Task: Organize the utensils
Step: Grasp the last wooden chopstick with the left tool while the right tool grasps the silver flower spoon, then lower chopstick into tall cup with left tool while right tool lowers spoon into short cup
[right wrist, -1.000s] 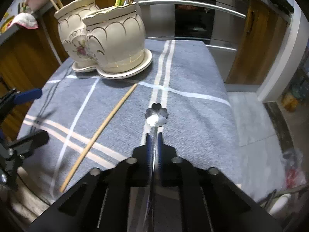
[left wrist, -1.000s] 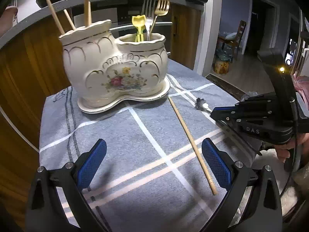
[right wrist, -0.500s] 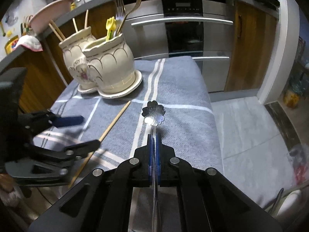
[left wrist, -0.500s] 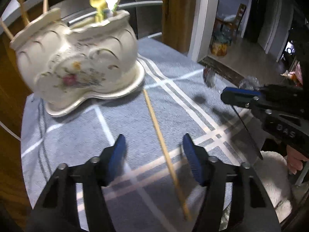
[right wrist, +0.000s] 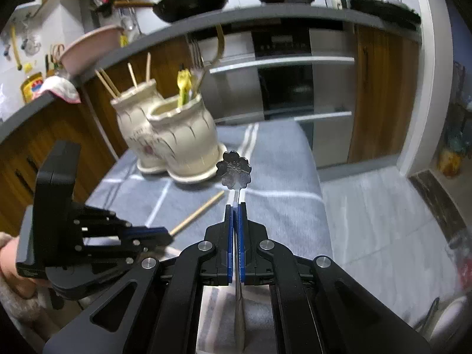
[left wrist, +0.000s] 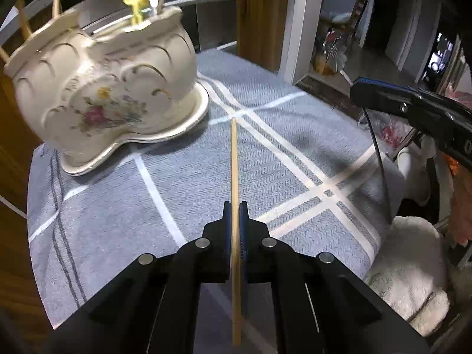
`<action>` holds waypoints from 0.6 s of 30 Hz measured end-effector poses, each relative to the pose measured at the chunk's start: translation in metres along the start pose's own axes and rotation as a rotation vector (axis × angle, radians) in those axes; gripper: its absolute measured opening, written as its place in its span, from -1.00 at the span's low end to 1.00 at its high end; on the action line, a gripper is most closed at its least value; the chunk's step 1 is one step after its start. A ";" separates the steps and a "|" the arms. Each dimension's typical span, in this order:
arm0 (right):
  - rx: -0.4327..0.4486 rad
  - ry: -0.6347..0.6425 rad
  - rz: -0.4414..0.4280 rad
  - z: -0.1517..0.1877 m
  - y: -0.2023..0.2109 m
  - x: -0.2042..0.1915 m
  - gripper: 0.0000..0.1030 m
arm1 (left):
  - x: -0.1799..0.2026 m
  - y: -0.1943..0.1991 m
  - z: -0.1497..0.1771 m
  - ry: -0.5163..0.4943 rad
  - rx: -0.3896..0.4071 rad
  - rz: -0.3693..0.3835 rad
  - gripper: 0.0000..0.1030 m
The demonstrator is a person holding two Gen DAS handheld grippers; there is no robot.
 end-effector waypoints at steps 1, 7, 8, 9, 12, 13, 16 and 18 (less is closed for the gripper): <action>0.017 0.003 -0.002 -0.002 0.004 -0.002 -0.93 | -0.002 0.005 0.001 -0.002 0.023 0.012 -0.91; 0.113 0.026 -0.018 -0.019 0.022 -0.017 -0.96 | -0.017 0.059 0.001 -0.034 0.222 0.017 -0.91; 0.129 0.026 -0.021 -0.022 0.024 -0.019 -0.96 | -0.023 0.074 0.001 -0.035 0.283 0.015 -0.91; 0.152 0.030 -0.025 -0.026 0.026 -0.023 -0.96 | -0.026 0.084 0.001 -0.036 0.325 0.014 -0.91; 0.189 0.051 -0.020 -0.035 0.027 -0.033 -0.96 | -0.038 0.106 0.000 -0.036 0.411 -0.038 -0.91; 0.198 0.052 -0.029 -0.039 0.027 -0.036 -0.96 | -0.041 0.110 0.000 -0.034 0.426 -0.043 -0.91; 0.229 0.051 -0.046 -0.049 0.029 -0.043 -0.96 | -0.046 0.134 0.005 -0.039 0.504 -0.036 -0.91; 0.247 0.052 -0.050 -0.056 0.030 -0.045 -0.96 | -0.049 0.149 0.003 -0.050 0.564 -0.045 -0.91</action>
Point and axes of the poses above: each gripper's, at about its wrist camera, not at the fingertips, and y roughly against the way its jaws point, x to its right, z to its underside, the point moved 2 cm from there along -y, roughly the way its jaws point, and after that the axes turned 7 degrees about z, right-handed, at the moved point
